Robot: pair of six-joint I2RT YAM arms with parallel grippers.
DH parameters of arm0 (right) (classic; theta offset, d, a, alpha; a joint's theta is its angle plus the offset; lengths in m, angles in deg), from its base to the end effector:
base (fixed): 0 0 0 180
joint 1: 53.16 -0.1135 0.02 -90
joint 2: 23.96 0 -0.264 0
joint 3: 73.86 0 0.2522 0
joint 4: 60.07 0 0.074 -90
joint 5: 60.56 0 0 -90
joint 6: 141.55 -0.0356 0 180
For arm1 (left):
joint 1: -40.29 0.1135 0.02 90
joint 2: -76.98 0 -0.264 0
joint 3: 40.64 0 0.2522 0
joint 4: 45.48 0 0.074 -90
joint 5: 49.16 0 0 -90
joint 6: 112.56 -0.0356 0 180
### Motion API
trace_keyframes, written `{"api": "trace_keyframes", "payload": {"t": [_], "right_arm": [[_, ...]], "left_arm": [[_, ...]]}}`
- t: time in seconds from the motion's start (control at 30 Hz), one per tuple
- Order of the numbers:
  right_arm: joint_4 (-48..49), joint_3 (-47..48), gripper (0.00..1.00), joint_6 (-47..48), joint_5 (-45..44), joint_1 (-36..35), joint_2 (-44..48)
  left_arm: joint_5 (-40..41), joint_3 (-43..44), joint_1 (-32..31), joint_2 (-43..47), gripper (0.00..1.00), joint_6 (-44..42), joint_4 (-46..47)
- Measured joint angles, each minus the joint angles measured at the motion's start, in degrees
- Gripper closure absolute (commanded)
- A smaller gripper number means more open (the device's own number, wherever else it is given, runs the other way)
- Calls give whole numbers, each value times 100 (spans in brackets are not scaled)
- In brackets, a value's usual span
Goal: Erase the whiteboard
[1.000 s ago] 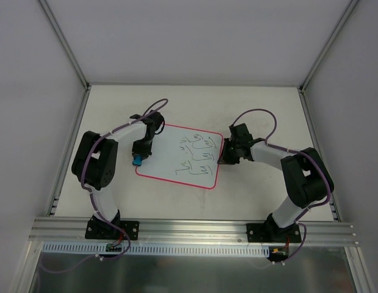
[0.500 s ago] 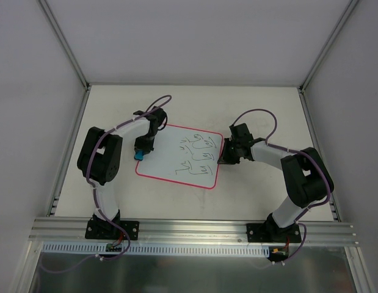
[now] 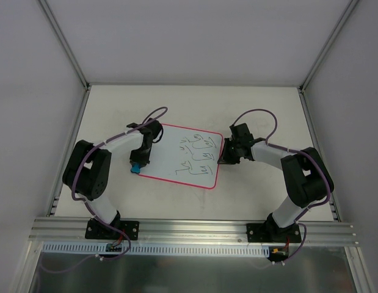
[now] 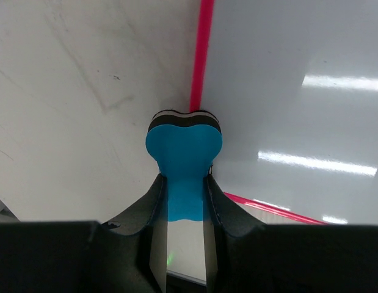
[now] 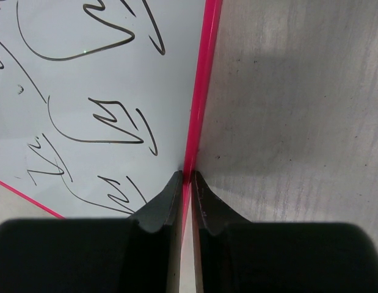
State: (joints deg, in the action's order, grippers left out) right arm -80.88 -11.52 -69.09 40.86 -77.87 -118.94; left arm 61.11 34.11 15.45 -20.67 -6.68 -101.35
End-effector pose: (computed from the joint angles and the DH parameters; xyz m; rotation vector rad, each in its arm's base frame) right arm 0.2879 0.1402 0.1530 -0.2448 2.5530 0.5441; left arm 0.2850 -0.1184 0.1717 0.1704 2.8079 0.3752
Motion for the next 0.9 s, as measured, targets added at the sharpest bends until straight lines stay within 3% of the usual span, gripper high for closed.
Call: {"api": "trace_keyframes", "payload": {"t": [0.33,0.53,0.9], "right_arm": [[33,-24,90,0,13,7,4],[162,-127,90,-4,50,26,59],[157,-221,90,-4,-48,74,173]], "left_arm": [[-398,260,-173,76,100,177,-35],[-772,483,-260,-343,100,415,356],[-942,920,-2063,-761,100,581,380]]}}
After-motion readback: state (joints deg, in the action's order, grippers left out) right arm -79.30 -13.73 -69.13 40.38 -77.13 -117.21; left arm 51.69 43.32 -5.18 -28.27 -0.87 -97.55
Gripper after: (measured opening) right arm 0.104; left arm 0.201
